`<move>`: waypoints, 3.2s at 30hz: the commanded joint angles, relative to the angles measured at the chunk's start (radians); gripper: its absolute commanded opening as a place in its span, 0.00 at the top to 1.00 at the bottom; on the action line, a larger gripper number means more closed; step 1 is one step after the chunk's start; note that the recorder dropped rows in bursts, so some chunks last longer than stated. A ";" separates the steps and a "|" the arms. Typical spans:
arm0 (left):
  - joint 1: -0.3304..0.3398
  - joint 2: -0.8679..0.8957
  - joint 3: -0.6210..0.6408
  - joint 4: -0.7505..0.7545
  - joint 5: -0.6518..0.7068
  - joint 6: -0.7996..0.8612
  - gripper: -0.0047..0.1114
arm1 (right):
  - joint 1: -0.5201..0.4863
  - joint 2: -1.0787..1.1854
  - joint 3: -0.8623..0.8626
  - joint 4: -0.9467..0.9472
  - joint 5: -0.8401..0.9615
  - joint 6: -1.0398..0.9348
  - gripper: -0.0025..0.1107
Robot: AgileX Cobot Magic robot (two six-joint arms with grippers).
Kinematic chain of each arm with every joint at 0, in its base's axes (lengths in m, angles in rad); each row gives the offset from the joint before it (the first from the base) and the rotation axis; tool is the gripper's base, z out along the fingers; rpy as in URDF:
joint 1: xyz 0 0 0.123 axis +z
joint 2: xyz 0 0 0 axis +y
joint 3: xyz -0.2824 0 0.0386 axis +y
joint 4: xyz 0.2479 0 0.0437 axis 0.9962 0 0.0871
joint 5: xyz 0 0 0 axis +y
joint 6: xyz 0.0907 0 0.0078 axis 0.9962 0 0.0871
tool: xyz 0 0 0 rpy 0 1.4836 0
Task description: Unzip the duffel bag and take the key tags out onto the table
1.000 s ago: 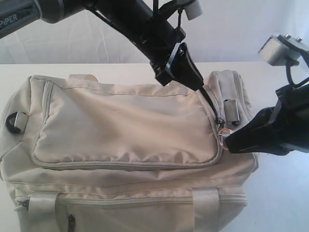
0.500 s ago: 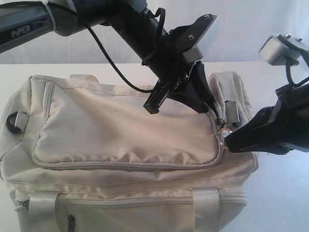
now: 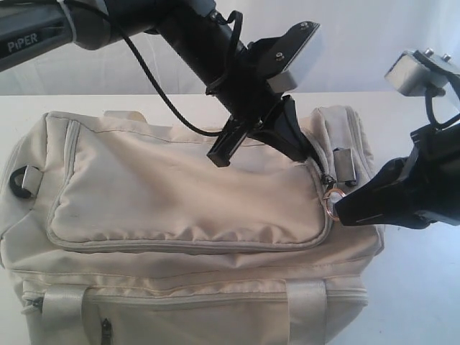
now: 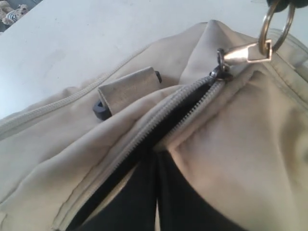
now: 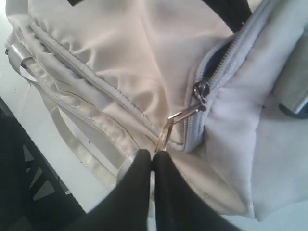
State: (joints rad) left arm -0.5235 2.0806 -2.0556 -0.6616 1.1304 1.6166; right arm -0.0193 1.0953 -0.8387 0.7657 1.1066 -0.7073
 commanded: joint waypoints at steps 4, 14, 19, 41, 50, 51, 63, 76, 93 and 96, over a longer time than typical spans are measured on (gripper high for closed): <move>-0.008 -0.056 -0.004 0.027 0.091 -0.034 0.95 | 0.001 -0.008 0.004 0.011 0.021 0.004 0.98; -0.058 -0.056 0.002 0.036 0.091 0.085 0.38 | 0.001 -0.008 0.004 0.013 0.027 0.004 0.98; -0.092 -0.043 0.002 0.121 0.091 0.105 0.56 | 0.001 -0.008 0.004 0.013 0.027 0.004 0.98; -0.096 -0.057 -0.006 0.259 -0.113 -0.030 0.96 | 0.001 -0.053 0.123 0.051 0.114 0.000 0.98; -0.096 -0.057 -0.006 0.259 -0.145 -0.059 0.96 | 0.040 -0.081 0.328 0.360 -0.021 -0.190 0.98; -0.096 -0.057 -0.006 0.259 -0.147 -0.058 0.96 | 0.076 -0.081 0.346 0.387 -0.069 -0.198 0.98; -0.096 -0.057 -0.006 0.252 -0.151 -0.070 0.96 | 0.383 0.053 0.357 0.705 -0.299 -0.410 0.98; -0.096 -0.057 -0.006 0.252 -0.155 -0.072 0.96 | 0.671 0.295 0.261 0.979 -0.373 -0.727 0.98; -0.096 -0.057 -0.006 0.252 -0.155 -0.073 0.96 | 0.896 0.614 -0.121 0.979 -0.416 -0.730 0.98; -0.096 -0.057 -0.006 0.252 -0.155 -0.073 0.96 | 0.920 0.652 -0.174 0.979 -0.416 -0.730 0.98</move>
State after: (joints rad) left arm -0.6241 2.0342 -2.0556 -0.3888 0.9853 1.5570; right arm 0.8692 1.7195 -0.9595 1.7461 0.6413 -1.4146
